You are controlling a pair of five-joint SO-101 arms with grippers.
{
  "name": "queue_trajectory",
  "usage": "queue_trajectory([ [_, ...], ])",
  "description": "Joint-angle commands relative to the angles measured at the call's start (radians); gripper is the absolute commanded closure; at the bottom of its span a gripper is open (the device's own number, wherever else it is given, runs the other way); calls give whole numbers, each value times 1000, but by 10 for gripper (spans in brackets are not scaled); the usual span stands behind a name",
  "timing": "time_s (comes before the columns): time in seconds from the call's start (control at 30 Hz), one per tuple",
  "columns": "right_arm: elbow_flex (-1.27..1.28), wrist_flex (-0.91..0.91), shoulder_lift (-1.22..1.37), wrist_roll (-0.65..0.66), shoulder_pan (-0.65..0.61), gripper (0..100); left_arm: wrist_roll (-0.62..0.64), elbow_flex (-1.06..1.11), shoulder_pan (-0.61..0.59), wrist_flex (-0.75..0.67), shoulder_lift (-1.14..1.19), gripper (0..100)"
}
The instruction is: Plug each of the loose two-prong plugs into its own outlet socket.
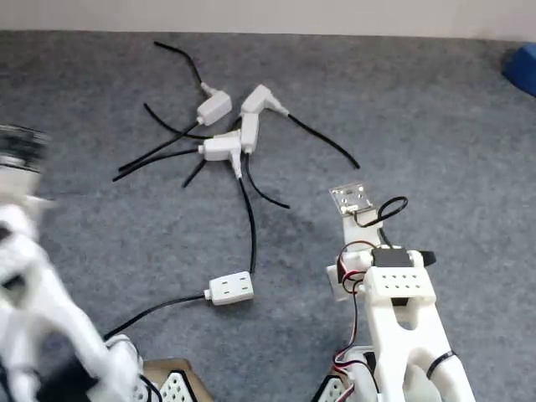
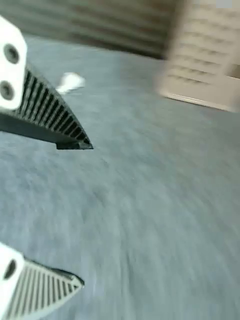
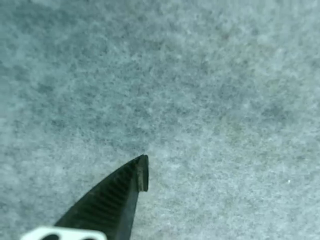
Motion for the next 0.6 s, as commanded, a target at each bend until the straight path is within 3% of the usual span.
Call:
queue_trajectory([
  [0.0, -5, -1, -15, 11, -10, 393, 103, -486, -130, 175, 410, 639],
  [0.13, -5, -1, -15, 11, -10, 393, 207, -998, -229, 442, 789, 651],
  [0.27, -5, -1, -15, 11, -10, 393, 272, -1465, -302, 672, 1061, 761],
  [0.37, -5, -1, -15, 11, -10, 393, 273, -1747, -334, 758, 1233, 811],
  [0.57, -5, -1, -15, 11, -10, 393, 267, -2120, -394, 858, 1494, 751],
])
